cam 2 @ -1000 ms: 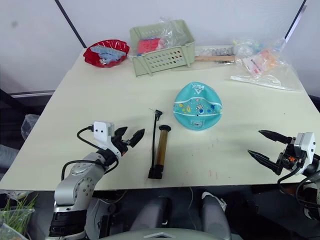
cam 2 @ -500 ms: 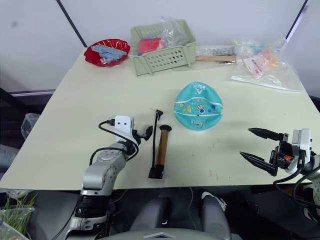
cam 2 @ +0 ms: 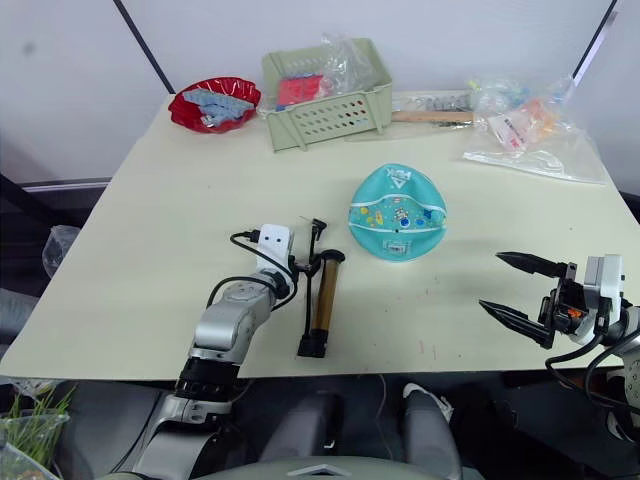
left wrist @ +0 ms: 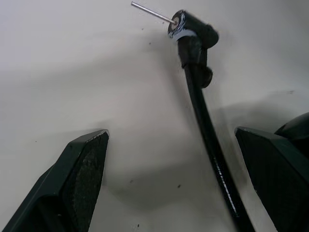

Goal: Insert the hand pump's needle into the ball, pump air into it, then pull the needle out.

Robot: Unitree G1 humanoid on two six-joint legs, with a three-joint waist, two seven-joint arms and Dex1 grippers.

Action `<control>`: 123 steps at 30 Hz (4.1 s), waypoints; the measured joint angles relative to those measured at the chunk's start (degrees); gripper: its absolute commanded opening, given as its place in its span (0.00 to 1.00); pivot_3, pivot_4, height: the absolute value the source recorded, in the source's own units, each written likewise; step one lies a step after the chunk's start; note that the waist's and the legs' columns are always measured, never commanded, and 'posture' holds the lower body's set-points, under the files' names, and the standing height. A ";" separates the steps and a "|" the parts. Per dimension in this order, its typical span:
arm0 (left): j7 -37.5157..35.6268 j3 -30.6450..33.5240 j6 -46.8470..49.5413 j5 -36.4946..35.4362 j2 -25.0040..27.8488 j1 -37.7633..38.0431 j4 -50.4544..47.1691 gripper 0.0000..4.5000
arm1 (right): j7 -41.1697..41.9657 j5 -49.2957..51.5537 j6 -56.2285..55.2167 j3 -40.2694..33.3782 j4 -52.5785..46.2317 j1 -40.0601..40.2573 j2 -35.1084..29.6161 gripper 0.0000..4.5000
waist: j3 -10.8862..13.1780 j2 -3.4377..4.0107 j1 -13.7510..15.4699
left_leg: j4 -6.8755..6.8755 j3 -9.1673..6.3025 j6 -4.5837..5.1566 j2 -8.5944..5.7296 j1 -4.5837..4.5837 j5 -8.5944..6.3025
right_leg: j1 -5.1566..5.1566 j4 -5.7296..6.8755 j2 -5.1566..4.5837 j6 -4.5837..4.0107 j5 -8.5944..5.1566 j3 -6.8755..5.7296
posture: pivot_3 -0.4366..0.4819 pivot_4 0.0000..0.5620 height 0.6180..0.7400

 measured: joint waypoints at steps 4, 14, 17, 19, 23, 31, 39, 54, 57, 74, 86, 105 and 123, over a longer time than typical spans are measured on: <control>0.71 -0.18 1.41 1.25 -0.94 -1.54 1.05 0.99 | 0.04 0.00 -0.11 0.00 0.23 0.00 0.00 0.99 | -0.01 0.00 0.07 | 0.01 0.00 0.00 -0.02 0.02 0.01 | 0.01 0.01 0.00 0.01 0.01 0.00 | 0.48 0.27 1.00; 0.68 -0.11 2.01 2.01 -1.43 -1.86 1.38 0.18 | 1.19 0.00 -1.11 0.00 1.41 0.00 0.10 1.00 | -0.03 0.01 0.08 | 0.03 0.02 -0.01 -0.01 0.05 0.01 | 0.02 0.04 0.00 0.01 0.01 0.04 | 0.48 0.27 1.00; 0.47 -0.05 2.03 1.99 -1.40 -1.85 1.33 0.02 | 1.23 -0.02 -1.37 0.01 1.88 -0.06 0.60 1.00 | -0.04 0.01 0.08 | 0.03 0.03 -0.01 0.00 0.05 0.01 | 0.02 0.04 0.00 0.02 0.01 0.04 | 0.48 0.27 1.00; 0.21 -0.04 2.03 2.00 -1.30 -1.82 1.33 0.02 | 1.26 -0.08 -1.55 0.01 2.52 -0.08 0.63 1.00 | -0.04 0.01 0.08 | 0.03 0.03 -0.01 -0.01 0.05 0.01 | 0.02 0.04 0.00 0.01 0.01 0.04 | 0.48 0.27 1.00; -0.35 0.04 2.02 2.00 -0.98 -1.76 1.30 0.02 | 1.34 -0.09 -1.70 0.01 2.85 -0.31 0.76 1.00 | -0.05 0.01 0.00 | 0.03 0.04 -0.01 0.00 0.06 0.01 | 0.02 0.04 0.00 0.02 0.01 0.05 | 0.48 0.27 1.00; -3.07 0.25 -0.02 1.82 1.81 0.33 -0.37 0.02 | 2.66 0.07 -1.70 0.22 2.86 -0.61 1.02 1.00 | -0.04 0.00 -0.55 | 0.01 0.03 -0.01 0.03 0.05 0.00 | -0.01 0.04 0.01 0.01 0.01 0.06 | 0.48 0.27 1.00; -11.26 2.35 -8.57 -1.09 6.28 2.35 -5.18 0.02 | 3.47 1.71 0.38 0.48 0.70 -0.10 1.26 1.00 | -0.02 -0.04 -0.18 | 0.02 0.01 -0.01 0.06 0.01 0.01 | -0.02 0.01 -0.05 0.00 0.01 0.03 | 0.48 0.27 1.00; -28.74 5.18 -18.21 -12.94 10.43 10.47 -16.99 0.02 | -4.62 3.69 8.01 1.00 -7.88 1.29 2.84 1.00 | 0.00 -0.05 -0.14 | 0.01 0.03 0.00 0.07 0.00 0.00 | -0.03 0.01 -0.06 -0.01 0.01 0.03 | 0.48 0.27 1.00; -31.75 4.97 -18.65 -14.52 11.52 11.26 -17.22 0.02 | -6.82 4.05 9.39 1.83 -9.76 1.29 3.37 1.00 | 0.00 -0.05 -0.14 | 0.02 0.04 0.00 0.07 0.00 0.00 | -0.03 0.01 -0.06 0.00 0.01 0.03 | 0.48 0.27 1.00; -38.70 -6.85 -19.93 -13.89 7.19 4.72 -16.11 0.02 | -31.99 8.71 25.03 4.58 -23.51 0.38 7.97 1.00 | 0.00 -0.07 -0.44 | 0.01 0.01 0.01 0.07 -0.03 0.00 | -0.05 0.02 0.02 0.00 0.00 0.03 | 0.48 0.27 1.00; -39.64 -9.19 -21.20 -13.29 5.17 2.92 -13.50 0.02 | -51.54 19.27 38.96 8.20 -29.12 -6.27 10.18 1.00 | 0.01 -0.08 -0.40 | 0.02 -0.02 0.02 0.06 -0.07 0.00 | -0.05 0.01 0.08 -0.01 0.00 0.03 | 0.48 0.27 1.00; -43.08 -11.33 -22.16 -11.76 5.68 0.62 -9.61 0.02 | -61.45 25.38 42.97 10.05 -29.10 -9.38 13.14 1.00 | 0.01 -0.08 -0.46 | 0.01 -0.03 0.03 0.07 -0.09 0.00 | -0.08 0.01 0.17 -0.01 0.00 0.03 | 0.48 0.27 1.00; -45.07 -11.44 -23.82 -10.46 6.96 0.65 -9.49 0.00 | -62.44 26.60 44.17 11.40 -29.17 -9.03 12.20 0.57 | 0.01 -0.08 -0.48 | 0.01 -0.04 0.03 0.09 -0.10 0.00 | -0.09 0.00 0.19 -0.01 -0.01 0.03 | 0.48 0.27 1.00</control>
